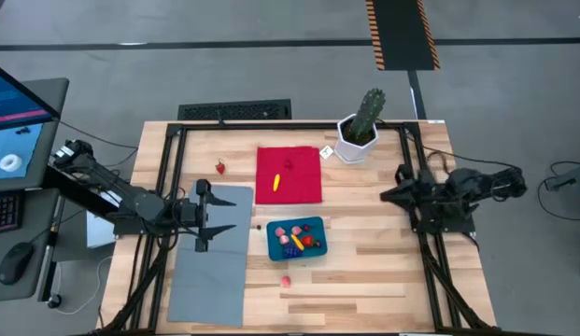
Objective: Pick and placing Produce into tupperware
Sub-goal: Put the cherry into the blue bin
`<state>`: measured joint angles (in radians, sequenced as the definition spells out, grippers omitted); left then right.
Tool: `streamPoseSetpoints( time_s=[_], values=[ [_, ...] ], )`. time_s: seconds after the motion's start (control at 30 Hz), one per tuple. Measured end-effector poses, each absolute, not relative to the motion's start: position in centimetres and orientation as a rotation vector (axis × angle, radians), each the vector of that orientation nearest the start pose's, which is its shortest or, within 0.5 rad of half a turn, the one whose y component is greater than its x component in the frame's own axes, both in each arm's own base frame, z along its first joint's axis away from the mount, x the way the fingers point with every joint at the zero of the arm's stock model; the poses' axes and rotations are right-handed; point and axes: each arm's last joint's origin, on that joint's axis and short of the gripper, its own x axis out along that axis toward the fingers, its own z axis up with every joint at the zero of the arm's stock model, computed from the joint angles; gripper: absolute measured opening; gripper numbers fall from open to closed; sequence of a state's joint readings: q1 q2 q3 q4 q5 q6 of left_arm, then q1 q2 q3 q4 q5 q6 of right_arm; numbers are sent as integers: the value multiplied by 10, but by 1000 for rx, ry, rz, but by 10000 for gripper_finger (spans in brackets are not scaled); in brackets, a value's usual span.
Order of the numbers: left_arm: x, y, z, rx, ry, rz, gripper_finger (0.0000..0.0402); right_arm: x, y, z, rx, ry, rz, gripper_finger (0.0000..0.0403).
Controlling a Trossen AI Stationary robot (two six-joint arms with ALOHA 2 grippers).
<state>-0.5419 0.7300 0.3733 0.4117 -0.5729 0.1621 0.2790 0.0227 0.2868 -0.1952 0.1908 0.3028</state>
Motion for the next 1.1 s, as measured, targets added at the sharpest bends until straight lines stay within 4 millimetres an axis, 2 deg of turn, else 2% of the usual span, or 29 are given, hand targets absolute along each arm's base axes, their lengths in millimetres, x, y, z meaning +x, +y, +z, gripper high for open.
streamPoseSetpoints(
  time_s=[0.07,0.23,0.3,0.47,0.57,0.9,1.1],
  values=[
    [150,-72,255,116,-46,35,252,69,12,238,458,-65,17,49],
    [150,-71,256,110,-46,60,252,74,9,222,830,-8,-166,49],
    [150,-70,256,94,-43,101,252,75,7,210,919,63,-245,49],
    [150,-64,254,39,-29,272,252,76,7,200,1029,76,-294,49],
    [151,-61,253,26,-15,331,252,78,7,202,984,58,-281,49],
    [151,-60,245,48,47,330,252,88,12,221,467,-21,-178,49],
    [151,-60,242,-3,64,333,252,97,16,218,232,39,-164,49]
  ],
)
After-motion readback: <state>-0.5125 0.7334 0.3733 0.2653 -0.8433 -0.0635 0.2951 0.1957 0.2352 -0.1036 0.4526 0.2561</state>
